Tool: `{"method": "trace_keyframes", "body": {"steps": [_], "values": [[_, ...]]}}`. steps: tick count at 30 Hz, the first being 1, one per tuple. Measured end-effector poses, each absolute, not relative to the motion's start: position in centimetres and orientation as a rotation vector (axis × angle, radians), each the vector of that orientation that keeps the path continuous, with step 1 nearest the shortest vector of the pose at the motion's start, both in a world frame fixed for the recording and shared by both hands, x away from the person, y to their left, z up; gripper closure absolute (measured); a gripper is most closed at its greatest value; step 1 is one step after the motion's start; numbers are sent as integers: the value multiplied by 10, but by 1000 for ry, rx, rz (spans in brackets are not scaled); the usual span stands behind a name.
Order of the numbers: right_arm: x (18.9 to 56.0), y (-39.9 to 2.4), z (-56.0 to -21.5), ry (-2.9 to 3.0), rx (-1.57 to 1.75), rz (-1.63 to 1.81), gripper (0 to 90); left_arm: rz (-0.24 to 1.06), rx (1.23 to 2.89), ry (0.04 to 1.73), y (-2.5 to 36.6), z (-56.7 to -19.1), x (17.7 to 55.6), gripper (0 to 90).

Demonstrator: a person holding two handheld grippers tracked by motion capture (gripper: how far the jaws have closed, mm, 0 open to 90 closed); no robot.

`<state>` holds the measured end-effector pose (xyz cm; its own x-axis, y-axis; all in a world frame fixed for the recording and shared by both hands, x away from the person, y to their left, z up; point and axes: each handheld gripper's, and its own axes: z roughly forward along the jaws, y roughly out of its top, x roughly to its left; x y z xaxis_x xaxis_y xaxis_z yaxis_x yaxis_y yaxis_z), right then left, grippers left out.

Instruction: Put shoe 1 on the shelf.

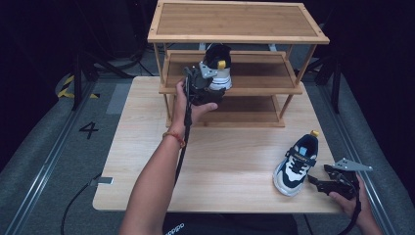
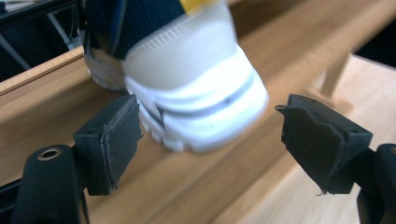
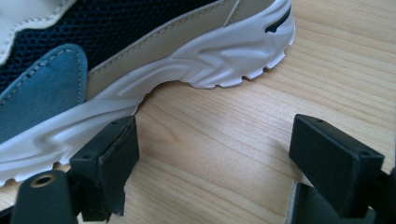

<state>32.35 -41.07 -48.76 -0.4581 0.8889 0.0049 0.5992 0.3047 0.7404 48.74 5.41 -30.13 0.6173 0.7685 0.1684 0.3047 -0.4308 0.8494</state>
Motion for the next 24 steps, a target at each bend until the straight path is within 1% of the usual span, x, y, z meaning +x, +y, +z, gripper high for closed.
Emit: {"method": "trace_keyframes", "body": {"steps": [1,3,4,6,7,9,12,17,21,24], "values": [[323,-411,-487,2179,1311,967,186,710,2028,790,61,-301,473,193],[322,-412,-486,2205,1289,966,214,689,2042,750,68,-306,455,185],[321,-412,-485,2212,1279,957,230,689,2042,750,68,-306,455,184],[321,-413,-483,2228,1276,950,243,700,2124,677,76,-322,428,189],[321,-413,-483,2228,1276,950,243,700,2124,677,76,-322,428,193],[321,-412,-478,2233,1266,943,253,686,2202,635,84,-339,409,196],[323,-414,-472,2214,1281,942,269,657,2272,608,100,-365,384,206],[327,-413,-467,2220,1280,927,285,609,2376,605,126,-411,355,215],[328,-411,-465,2232,1260,913,306,520,2405,659,146,-441,342,217],[328,-410,-464,2269,1227,934,309,502,2442,668,153,-452,337,217]]}}
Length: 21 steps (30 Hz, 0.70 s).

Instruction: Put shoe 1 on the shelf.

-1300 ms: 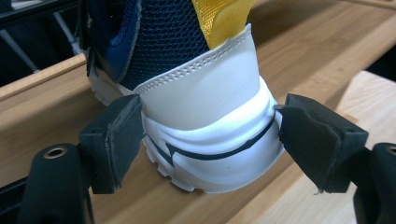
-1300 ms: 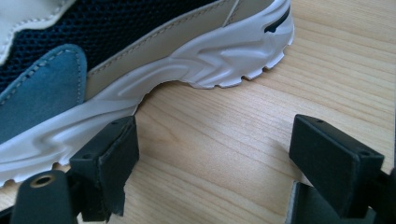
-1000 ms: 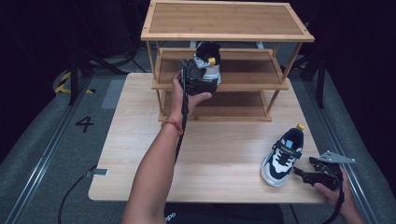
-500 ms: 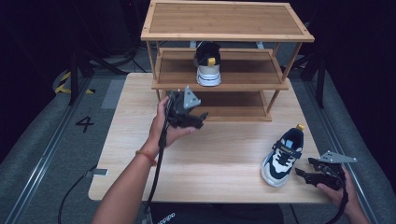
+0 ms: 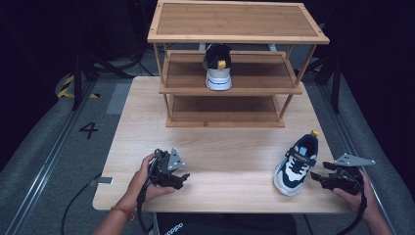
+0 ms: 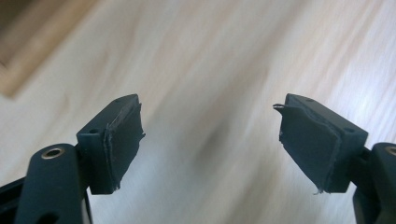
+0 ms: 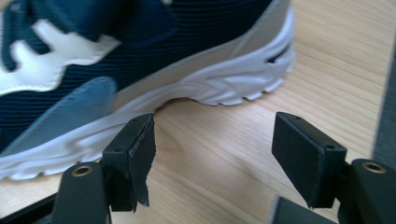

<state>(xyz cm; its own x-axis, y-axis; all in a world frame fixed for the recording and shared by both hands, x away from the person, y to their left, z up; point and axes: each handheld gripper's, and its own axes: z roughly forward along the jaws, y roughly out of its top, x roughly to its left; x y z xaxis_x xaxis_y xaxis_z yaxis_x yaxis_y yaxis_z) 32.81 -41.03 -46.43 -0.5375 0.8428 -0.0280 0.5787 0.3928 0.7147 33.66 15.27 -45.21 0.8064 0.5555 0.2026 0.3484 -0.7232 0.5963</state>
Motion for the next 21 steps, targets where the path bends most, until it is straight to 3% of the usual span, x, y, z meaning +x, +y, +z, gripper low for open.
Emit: {"method": "trace_keyframes", "body": {"steps": [11,21], "values": [[343,-387,-457,2395,1047,937,212,422,2419,719,171,-469,335,201],[349,-355,-453,2450,957,968,262,365,2352,790,184,-474,335,190]]}}
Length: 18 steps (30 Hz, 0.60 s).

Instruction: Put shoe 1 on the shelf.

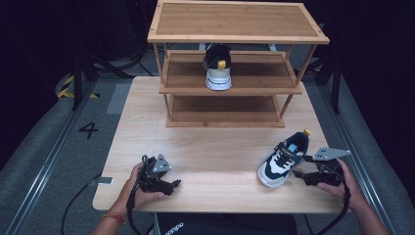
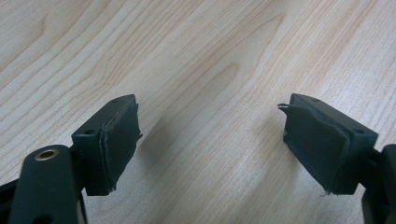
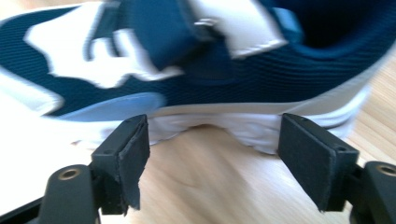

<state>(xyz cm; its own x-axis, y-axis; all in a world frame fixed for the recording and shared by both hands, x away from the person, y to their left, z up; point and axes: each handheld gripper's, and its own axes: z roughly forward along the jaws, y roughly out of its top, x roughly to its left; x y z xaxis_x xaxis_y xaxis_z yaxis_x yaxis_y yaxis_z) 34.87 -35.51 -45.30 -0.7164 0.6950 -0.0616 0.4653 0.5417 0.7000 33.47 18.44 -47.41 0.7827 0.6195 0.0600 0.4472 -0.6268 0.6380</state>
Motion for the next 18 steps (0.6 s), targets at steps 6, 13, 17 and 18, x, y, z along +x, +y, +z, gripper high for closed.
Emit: {"method": "trace_keyframes", "body": {"steps": [6,13,17,18], "values": [[344,-339,-451,2471,915,938,261,355,2331,792,184,-476,335,193],[343,-317,-444,2508,853,938,279,345,2322,785,182,-477,336,194],[338,-323,-431,2498,838,957,323,329,2293,789,182,-480,336,195],[338,-327,-425,2485,848,967,331,312,2289,795,183,-480,336,195]]}}
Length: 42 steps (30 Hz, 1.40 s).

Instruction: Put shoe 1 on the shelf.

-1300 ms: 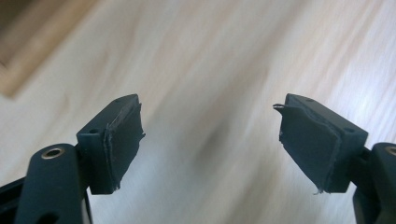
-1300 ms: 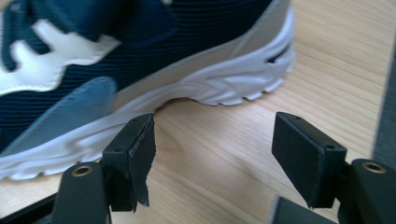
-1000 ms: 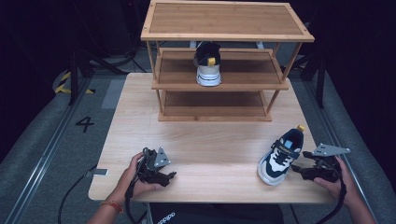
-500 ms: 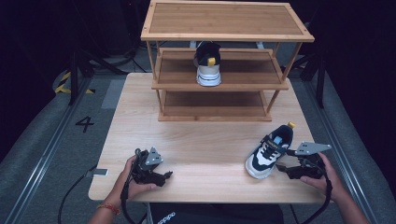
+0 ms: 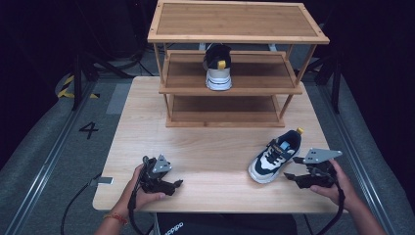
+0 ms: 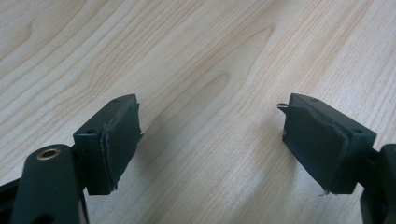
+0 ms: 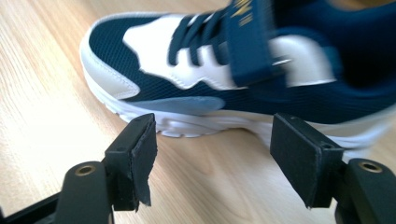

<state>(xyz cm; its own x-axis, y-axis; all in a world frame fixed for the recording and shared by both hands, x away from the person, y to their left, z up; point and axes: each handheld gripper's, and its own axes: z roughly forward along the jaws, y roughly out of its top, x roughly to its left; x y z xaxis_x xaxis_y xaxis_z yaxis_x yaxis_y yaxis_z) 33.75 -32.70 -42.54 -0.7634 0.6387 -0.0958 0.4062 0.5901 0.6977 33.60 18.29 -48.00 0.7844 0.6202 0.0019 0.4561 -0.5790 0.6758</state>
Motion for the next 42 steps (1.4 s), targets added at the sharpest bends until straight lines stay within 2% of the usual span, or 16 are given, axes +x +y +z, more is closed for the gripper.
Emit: {"method": "trace_keyframes", "body": {"steps": [8,17,20,24,31,39,42], "values": [[365,-348,-378,2361,946,934,382,308,2267,809,183,-482,336,179],[412,-339,-361,2359,1003,867,453,309,2268,809,182,-482,336,176],[422,-334,-366,2391,1007,815,495,309,2267,809,182,-482,336,175],[430,-331,-375,2405,1045,739,613,308,2267,809,182,-482,336,175],[428,-332,-374,2417,1061,702,747,303,2267,804,180,-482,337,173],[421,-332,-369,2431,1109,624,756,304,2264,804,179,-483,336,174],[415,-332,-366,2466,1138,598,709,297,2264,805,179,-483,336,176]]}}
